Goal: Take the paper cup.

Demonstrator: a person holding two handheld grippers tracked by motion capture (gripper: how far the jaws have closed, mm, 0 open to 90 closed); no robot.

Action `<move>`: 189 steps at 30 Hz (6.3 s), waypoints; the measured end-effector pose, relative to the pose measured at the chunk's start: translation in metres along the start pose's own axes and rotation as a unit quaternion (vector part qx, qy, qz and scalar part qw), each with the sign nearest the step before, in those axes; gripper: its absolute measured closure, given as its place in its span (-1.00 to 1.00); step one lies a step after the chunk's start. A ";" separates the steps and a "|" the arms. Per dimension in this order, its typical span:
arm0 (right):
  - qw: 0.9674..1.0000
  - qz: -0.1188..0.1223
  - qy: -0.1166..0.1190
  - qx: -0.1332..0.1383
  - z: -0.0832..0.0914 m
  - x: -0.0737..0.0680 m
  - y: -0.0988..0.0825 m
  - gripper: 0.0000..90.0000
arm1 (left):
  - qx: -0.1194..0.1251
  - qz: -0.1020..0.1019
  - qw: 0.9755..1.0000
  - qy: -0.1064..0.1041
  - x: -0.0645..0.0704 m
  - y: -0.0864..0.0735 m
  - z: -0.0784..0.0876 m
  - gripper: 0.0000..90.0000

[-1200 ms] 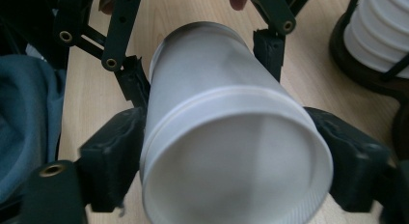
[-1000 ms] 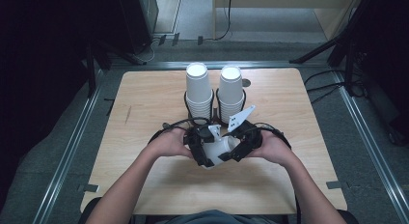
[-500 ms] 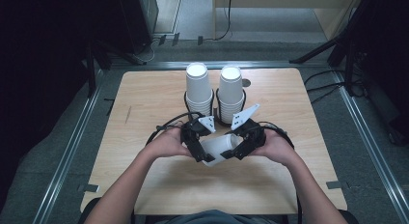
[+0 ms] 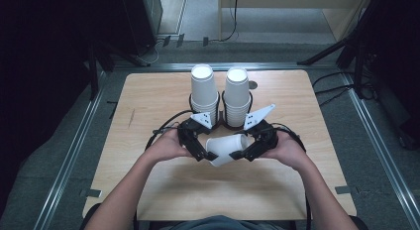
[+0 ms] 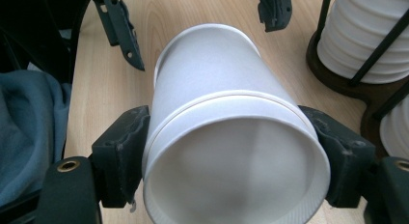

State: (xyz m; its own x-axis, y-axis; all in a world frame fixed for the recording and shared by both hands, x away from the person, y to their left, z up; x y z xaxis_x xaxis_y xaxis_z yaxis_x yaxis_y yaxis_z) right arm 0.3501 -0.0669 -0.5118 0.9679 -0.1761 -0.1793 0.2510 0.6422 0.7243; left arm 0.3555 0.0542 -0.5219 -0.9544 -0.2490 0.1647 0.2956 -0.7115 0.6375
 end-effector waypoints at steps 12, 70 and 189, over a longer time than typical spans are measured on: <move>0.999 -0.002 -0.001 0.033 0.013 0.000 0.007 -0.47 | 0.035 0.022 0.999 -0.011 0.000 -0.006 0.003 -1.00; 1.000 -0.011 0.001 0.005 0.004 0.000 -0.001 -0.61 | -0.010 0.014 1.000 -0.026 -0.002 -0.017 0.025 -0.73; 0.998 0.042 -0.002 0.037 -0.004 -0.007 0.010 -0.56 | 0.050 0.045 0.997 -0.047 0.013 0.014 0.006 -1.00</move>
State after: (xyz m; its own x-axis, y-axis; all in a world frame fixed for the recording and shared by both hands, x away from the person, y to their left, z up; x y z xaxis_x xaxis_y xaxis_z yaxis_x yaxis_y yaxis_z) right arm 0.3459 -0.0563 -0.5055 0.9853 -0.1277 -0.1137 0.1680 0.5983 0.7834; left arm 0.3473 0.0447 -0.5063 -0.9254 -0.2433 0.2906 0.3789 -0.6185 0.6884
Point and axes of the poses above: each handheld gripper's, and its own axes: z roughly backward along the jaws, y roughly out of its top, x roughly to its right, the point moved 9 cm from there along -z, roughly forward along the jaws
